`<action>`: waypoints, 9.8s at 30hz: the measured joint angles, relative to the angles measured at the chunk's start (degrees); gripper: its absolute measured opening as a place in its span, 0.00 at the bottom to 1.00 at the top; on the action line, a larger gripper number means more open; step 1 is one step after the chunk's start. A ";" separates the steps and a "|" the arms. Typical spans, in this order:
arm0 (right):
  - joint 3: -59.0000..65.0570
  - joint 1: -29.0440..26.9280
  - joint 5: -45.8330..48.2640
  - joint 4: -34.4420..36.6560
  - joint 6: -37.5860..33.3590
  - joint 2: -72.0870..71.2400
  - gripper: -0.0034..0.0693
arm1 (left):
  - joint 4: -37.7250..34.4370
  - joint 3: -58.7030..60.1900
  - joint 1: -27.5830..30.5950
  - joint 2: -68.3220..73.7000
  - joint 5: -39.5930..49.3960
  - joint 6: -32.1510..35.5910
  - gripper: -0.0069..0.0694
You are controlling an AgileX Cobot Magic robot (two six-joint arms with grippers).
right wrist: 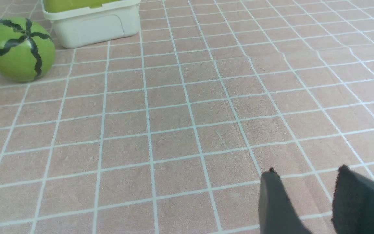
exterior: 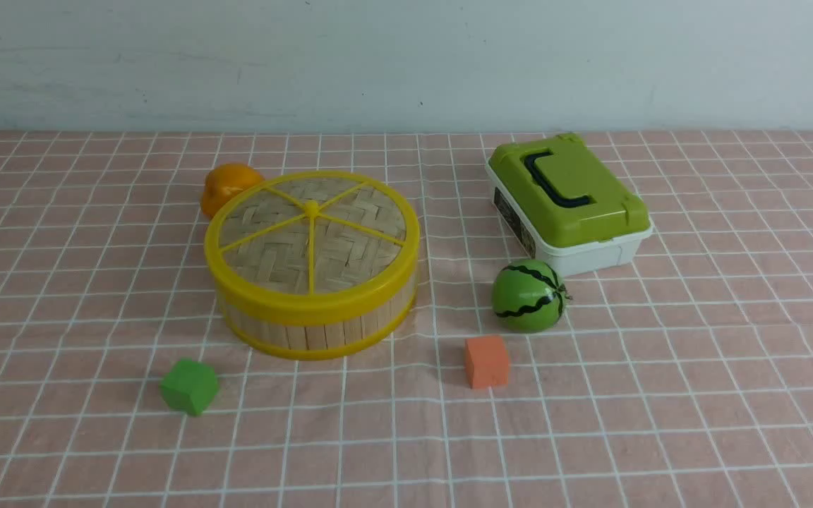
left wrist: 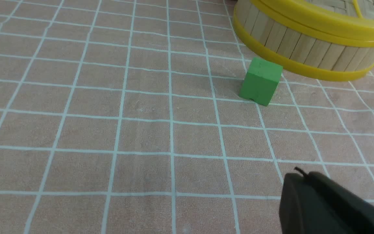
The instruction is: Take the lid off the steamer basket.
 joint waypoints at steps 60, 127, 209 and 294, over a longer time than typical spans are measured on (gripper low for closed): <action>0.00 0.00 0.00 0.00 0.00 0.00 0.38 | -0.23 0.02 0.00 0.00 -39.27 -0.89 0.14; 0.00 0.00 0.00 0.00 0.00 0.00 0.38 | -1.76 -125.12 -14.21 122.13 42.68 13.46 0.52; 0.00 0.00 0.00 0.00 0.00 0.00 0.38 | 10.76 -80.60 10.73 109.53 10.33 -15.97 0.22; 0.00 0.00 0.00 0.00 0.00 0.00 0.38 | -2.38 -0.11 0.09 -0.02 0.07 2.85 0.07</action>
